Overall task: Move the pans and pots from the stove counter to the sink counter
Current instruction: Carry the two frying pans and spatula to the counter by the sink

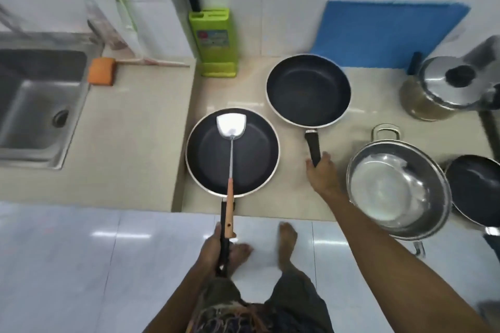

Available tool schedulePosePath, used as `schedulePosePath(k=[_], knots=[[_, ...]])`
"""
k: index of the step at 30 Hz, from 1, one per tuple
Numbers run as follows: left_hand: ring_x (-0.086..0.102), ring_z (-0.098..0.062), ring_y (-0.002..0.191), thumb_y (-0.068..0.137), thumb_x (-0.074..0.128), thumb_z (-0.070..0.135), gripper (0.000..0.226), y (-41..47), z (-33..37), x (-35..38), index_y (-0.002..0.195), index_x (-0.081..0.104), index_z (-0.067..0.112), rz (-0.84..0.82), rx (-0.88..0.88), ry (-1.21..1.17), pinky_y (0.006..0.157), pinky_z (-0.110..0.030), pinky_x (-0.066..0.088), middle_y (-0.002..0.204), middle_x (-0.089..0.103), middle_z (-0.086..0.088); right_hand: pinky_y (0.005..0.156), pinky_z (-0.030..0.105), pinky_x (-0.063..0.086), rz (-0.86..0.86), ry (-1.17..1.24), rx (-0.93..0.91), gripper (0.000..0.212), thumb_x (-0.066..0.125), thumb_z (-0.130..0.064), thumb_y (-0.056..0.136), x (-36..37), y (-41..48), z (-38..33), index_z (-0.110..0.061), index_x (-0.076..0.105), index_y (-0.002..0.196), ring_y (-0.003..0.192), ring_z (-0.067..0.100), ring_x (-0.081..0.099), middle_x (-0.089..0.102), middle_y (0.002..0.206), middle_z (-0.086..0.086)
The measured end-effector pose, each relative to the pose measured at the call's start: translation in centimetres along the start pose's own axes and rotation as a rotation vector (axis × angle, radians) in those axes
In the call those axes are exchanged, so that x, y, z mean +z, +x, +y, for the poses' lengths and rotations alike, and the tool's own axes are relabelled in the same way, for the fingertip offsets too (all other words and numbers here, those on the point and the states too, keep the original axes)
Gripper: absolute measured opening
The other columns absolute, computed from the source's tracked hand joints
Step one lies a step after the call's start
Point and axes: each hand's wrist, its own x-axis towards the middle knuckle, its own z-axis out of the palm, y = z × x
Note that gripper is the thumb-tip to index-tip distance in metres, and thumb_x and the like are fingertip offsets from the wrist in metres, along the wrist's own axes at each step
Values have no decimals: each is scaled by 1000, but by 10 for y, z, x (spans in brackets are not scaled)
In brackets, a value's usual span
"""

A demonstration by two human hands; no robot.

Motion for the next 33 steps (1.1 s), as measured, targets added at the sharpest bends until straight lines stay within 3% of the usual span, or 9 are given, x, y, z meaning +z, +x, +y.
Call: schedulePosePath(k=[3,5,7,10,15,19,27,33], knots=[[47,-21,48,103,32,57,65,-3,-9,11,73,62,7,127,76,103,53,-31,41,59,53,-10,83,53,57,-132,247,78,42,47,-37,103,0,21,5,-5,46,129,89,41,67,68,107,22],[49,-18,49,103,29,56,66,-7,-11,21,68,60,9,182,125,162,54,-30,44,59,55,-9,62,41,61,-208,408,122,38,45,-41,104,1,31,7,-8,50,122,64,25,64,68,88,12],[48,-16,48,104,29,55,65,-10,-13,31,68,58,9,230,159,174,51,-29,44,56,54,-6,47,30,55,-262,513,151,36,44,-46,103,0,37,9,-13,55,110,52,18,58,64,75,8],[47,-11,45,103,30,55,62,-13,-16,47,67,57,12,340,193,175,46,-24,42,50,53,1,41,26,44,-327,630,155,40,42,-49,103,-1,44,16,-12,59,99,42,15,46,53,63,5],[58,-18,57,103,30,55,63,-21,-20,75,71,62,12,522,265,237,55,-30,47,64,63,-6,40,26,37,-202,583,105,46,40,-51,103,-4,42,18,-13,51,79,42,18,39,45,59,6],[66,-20,67,102,19,58,70,-30,-23,85,68,65,17,660,320,390,64,-35,52,68,69,-3,41,28,40,-128,485,70,49,39,-52,102,-14,37,16,-11,52,77,40,22,44,47,55,7],[66,-21,67,103,15,57,73,-46,-17,85,66,64,19,667,411,406,68,-38,53,66,70,-1,36,26,40,-56,461,-16,51,40,-53,101,-36,7,16,-10,54,80,33,15,44,49,53,4],[66,-25,66,102,19,57,71,-65,-9,59,63,64,19,640,457,272,71,-42,55,65,69,-2,38,28,41,2,475,-116,52,40,-54,101,-52,-41,-6,-9,55,80,36,18,45,50,54,5]])
